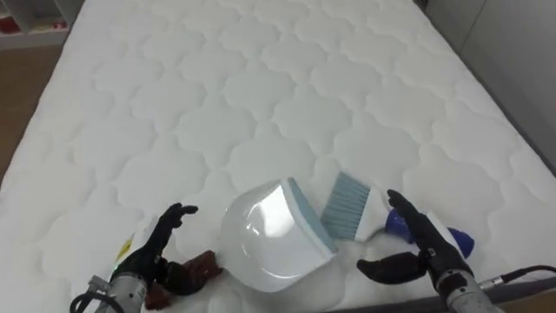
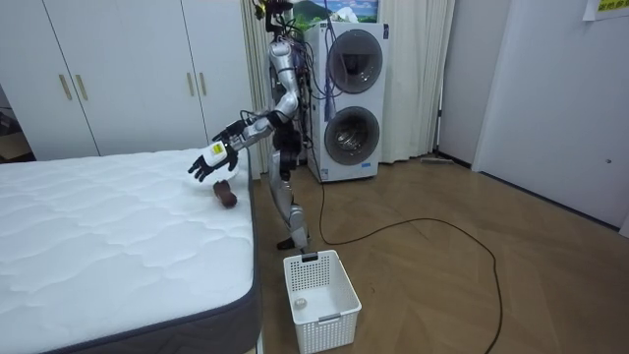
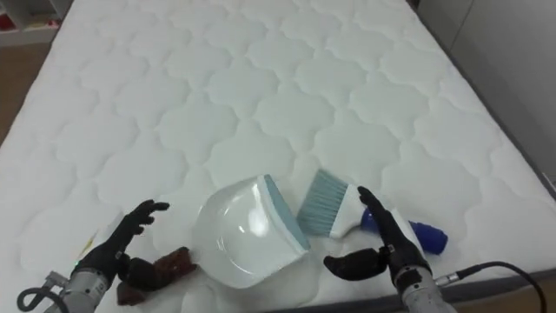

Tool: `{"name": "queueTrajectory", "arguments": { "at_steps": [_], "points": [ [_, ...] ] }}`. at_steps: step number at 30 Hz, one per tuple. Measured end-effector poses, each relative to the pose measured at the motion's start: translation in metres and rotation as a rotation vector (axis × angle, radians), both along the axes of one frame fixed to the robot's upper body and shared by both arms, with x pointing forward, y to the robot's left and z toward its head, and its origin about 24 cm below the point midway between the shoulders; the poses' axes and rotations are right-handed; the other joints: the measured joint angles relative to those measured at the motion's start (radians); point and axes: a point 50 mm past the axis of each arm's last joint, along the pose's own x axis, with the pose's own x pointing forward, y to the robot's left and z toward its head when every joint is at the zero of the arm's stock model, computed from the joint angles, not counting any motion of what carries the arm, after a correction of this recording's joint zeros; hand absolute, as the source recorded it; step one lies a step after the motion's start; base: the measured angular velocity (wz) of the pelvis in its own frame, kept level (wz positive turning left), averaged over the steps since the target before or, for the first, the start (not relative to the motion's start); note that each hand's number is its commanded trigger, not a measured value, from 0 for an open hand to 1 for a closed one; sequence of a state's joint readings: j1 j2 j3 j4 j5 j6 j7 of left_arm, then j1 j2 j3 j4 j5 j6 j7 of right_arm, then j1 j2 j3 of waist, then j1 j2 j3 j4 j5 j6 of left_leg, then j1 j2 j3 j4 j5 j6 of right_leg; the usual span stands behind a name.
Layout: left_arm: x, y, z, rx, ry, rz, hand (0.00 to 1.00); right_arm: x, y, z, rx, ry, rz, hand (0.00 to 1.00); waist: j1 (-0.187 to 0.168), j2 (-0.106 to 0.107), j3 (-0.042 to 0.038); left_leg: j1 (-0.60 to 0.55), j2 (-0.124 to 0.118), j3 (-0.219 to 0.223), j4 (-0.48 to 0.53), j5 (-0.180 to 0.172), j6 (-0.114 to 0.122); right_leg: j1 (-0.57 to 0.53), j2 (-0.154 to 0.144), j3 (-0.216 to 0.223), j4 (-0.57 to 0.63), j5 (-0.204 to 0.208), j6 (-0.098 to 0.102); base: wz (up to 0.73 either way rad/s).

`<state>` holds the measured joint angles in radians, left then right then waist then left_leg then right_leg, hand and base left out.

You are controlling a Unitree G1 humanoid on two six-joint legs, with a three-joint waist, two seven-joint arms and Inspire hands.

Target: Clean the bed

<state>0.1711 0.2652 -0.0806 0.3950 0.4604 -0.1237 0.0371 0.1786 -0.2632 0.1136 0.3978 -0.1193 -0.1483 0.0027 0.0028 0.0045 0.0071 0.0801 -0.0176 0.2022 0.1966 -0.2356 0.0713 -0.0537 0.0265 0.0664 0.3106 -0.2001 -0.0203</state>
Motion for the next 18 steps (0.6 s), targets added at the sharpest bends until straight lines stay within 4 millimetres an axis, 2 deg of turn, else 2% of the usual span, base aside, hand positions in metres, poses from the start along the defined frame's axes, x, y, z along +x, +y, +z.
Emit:
{"name": "queueTrajectory", "arguments": {
  "at_steps": [8, 14, 16, 18],
  "points": [
    [-0.002, -0.003, -0.005, -0.044, 0.005, 0.045, 0.0, 0.0, 0.001, -0.001, 0.001, -0.001, -0.006, 0.0, 0.0, -0.004, -0.0006, 0.025, 0.003, -0.005, -0.02, 0.0, -0.001, 0.033, -0.003, -0.039, -0.038, 0.008, -0.001, 0.01],
    [-0.007, 0.004, -0.007, -0.054, -0.014, 0.123, 0.0, -0.006, -0.009, -0.002, -0.03, -0.009, -0.086, 0.0, 0.007, 0.005, -0.0042, 0.039, 0.007, -0.014, -0.029, -0.002, -0.003, 0.071, 0.006, -0.041, -0.081, 0.025, 0.0, 0.03],
    [-0.016, 0.011, -0.014, -0.035, 0.005, 0.181, 0.0, -0.011, -0.013, -0.008, -0.036, 0.016, -0.122, 0.0, 0.007, 0.009, -0.0074, 0.054, 0.008, -0.014, -0.036, -0.002, -0.003, 0.084, 0.008, -0.039, -0.092, 0.027, 0.0, 0.0],
    [-0.035, 0.023, -0.025, -0.021, 0.046, 0.28, 0.0, -0.024, -0.023, -0.021, -0.034, 0.083, -0.199, 0.0, 0.006, 0.012, -0.0113, 0.073, 0.01, -0.013, -0.044, -0.002, -0.003, 0.095, 0.01, -0.038, -0.097, 0.027, 0.0, -0.09]
  ]
}}
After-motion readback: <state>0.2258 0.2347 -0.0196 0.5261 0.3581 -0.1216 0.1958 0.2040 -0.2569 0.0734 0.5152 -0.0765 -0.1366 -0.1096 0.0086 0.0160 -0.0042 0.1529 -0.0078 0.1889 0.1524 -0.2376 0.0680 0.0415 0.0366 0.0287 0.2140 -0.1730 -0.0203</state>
